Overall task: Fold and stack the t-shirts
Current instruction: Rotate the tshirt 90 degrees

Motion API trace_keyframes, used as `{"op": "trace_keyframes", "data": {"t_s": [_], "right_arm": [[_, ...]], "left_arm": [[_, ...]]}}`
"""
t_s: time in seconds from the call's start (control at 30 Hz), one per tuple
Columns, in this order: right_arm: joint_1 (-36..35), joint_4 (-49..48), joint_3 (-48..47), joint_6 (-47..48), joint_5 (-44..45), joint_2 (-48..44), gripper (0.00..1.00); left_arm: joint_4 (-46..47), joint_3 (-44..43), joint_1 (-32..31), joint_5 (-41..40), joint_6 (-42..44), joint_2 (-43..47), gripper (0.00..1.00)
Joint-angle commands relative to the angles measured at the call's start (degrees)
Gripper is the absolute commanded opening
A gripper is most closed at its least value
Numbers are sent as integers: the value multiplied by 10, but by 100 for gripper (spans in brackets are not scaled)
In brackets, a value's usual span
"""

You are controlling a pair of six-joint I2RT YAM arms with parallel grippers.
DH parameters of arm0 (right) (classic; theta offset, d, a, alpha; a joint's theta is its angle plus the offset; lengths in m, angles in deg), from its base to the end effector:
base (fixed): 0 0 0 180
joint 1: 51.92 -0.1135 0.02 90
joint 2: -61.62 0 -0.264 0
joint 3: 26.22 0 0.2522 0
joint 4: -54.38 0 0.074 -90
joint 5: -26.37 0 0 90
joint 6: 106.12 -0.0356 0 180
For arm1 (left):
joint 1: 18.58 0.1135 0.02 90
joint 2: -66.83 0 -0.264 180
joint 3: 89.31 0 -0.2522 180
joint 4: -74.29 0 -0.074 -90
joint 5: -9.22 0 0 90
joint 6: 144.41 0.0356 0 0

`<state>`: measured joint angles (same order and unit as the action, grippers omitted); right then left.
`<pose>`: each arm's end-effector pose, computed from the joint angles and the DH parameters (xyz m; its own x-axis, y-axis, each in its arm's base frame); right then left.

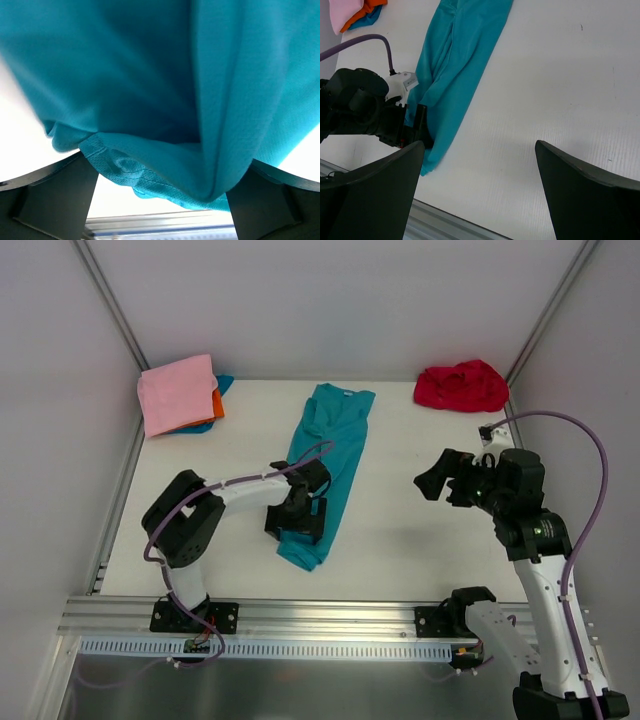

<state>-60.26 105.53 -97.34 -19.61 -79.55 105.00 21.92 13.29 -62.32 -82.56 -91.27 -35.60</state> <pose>0.1477 0.0315 0.3692 -0.4160 -0.0018 -0.9093 -0.3639 0.9168 0.1646 0.2386 -0.2268 0.1577 -0.9757 0.1039 -0.1927 0.1260 0.9863 -0.1066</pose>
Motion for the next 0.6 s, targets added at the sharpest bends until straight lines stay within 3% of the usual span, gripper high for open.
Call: {"op": "trace_keyframes", "data": {"t_s": [0.0, 0.33, 0.57], "right_arm": [[7, -2, 15, 5, -11, -14, 99], [10, -25, 71, -20, -29, -28, 99], [10, -23, 101, -26, -46, -27, 100]], "left_arm": [[-27, -39, -49, 47, -48, -36, 99], [-9, -102, -125, 92, -97, -15, 99], [-1, -83, -127, 87, -117, 111, 99]]}}
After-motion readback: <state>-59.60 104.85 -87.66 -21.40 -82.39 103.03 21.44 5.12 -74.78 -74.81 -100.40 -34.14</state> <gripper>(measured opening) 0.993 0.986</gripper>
